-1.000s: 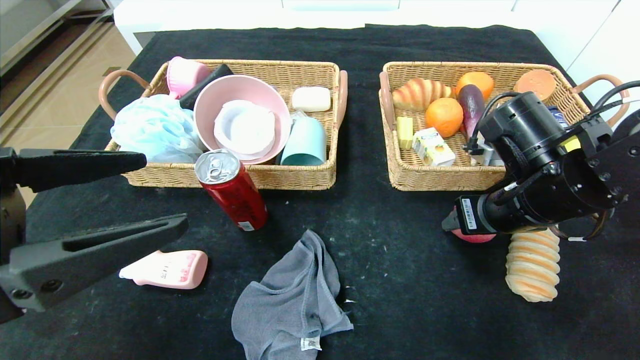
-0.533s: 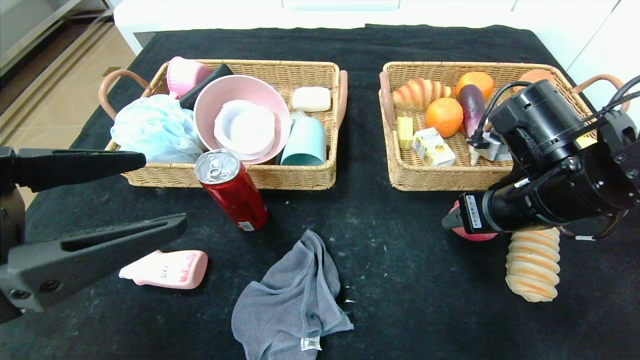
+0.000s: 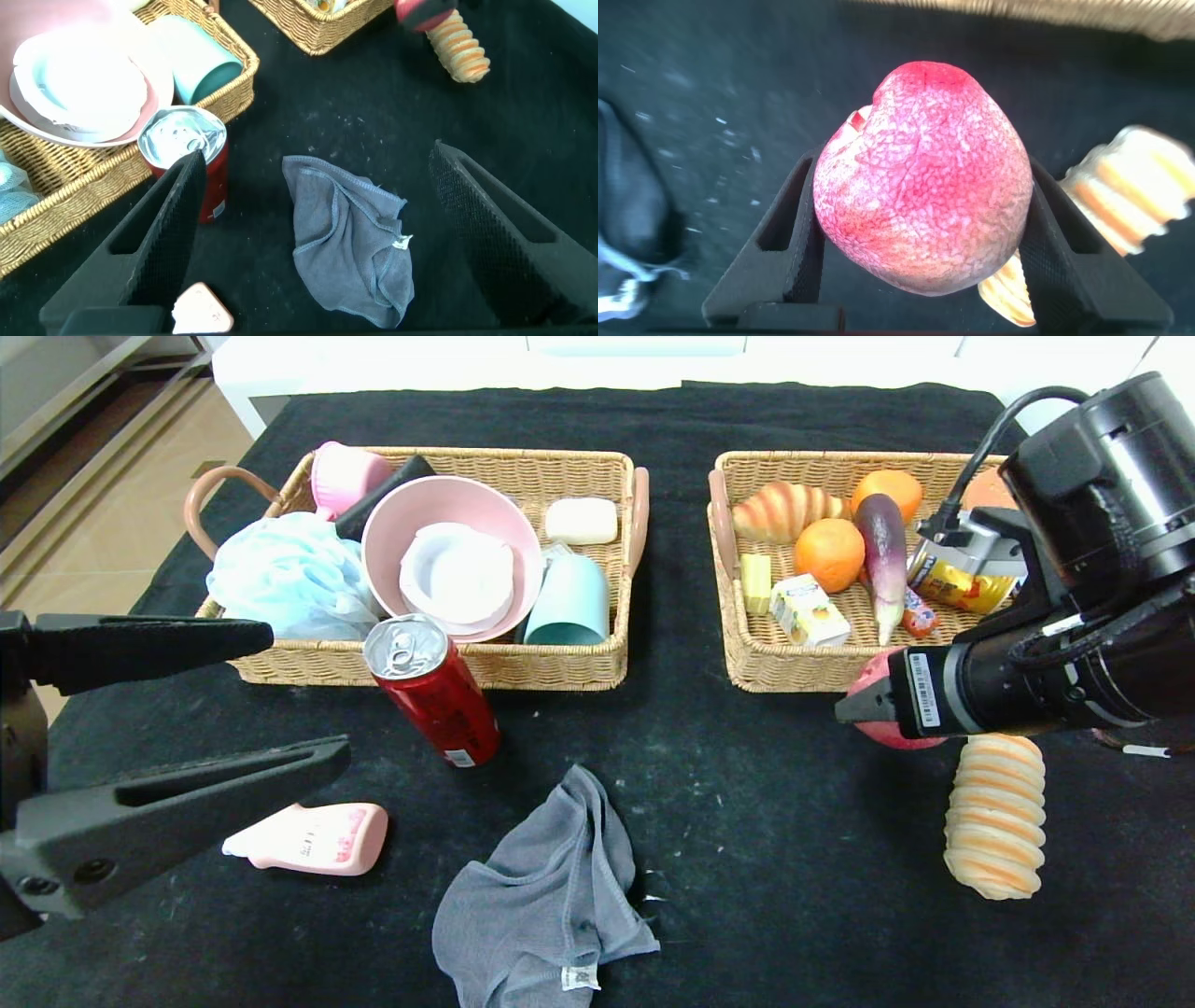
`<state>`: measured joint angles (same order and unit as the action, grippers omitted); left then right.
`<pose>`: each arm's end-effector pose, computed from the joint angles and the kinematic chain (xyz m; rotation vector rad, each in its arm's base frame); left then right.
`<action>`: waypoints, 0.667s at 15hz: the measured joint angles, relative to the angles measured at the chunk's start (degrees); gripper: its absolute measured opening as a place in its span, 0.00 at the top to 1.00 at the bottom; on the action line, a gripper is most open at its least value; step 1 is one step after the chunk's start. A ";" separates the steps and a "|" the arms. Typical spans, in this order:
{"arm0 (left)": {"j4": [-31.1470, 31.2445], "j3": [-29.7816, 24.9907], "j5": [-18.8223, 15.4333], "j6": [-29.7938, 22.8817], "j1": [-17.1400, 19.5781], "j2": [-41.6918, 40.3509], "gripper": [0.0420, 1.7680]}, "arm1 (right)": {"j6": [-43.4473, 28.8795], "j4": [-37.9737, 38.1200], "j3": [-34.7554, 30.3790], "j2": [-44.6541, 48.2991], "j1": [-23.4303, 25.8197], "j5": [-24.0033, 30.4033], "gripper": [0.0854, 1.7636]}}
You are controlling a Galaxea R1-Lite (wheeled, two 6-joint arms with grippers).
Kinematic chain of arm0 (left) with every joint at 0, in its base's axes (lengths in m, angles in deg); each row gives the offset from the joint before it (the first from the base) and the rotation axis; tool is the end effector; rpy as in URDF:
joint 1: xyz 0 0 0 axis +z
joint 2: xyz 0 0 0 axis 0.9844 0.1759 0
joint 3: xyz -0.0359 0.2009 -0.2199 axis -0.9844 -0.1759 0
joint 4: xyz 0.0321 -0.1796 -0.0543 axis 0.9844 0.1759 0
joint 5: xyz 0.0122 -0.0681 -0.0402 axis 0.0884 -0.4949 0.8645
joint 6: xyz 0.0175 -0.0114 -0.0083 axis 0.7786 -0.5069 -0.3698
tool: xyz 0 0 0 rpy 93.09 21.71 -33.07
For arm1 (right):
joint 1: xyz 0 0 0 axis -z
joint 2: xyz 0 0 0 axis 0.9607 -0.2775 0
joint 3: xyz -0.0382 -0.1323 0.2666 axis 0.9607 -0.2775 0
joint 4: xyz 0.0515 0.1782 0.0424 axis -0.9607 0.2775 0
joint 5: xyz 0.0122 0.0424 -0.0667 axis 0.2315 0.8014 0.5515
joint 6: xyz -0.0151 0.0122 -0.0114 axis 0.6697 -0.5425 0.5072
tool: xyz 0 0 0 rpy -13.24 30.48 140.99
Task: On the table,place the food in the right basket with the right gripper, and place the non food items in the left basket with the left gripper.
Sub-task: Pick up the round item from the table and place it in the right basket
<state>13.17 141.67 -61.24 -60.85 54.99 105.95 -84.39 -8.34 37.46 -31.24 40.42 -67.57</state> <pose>0.1103 -0.0590 0.3057 0.1856 0.0647 -0.7685 0.2334 0.1474 0.2936 0.0467 0.7127 0.1798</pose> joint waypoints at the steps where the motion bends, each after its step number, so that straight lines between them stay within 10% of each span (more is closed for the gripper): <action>1: -0.02 0.00 -0.02 0.00 0.00 0.00 0.03 | 0.05 0.05 0.90 0.20 0.15 -0.07 0.33; 10: 0.00 -0.02 0.00 0.00 0.00 0.00 0.03 | 8.00 -0.15 10.75 -1.69 8.02 1.94 0.33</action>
<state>13.17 141.64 -61.24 -60.85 54.99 105.95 -76.40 -8.48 48.21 -32.94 48.45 -65.63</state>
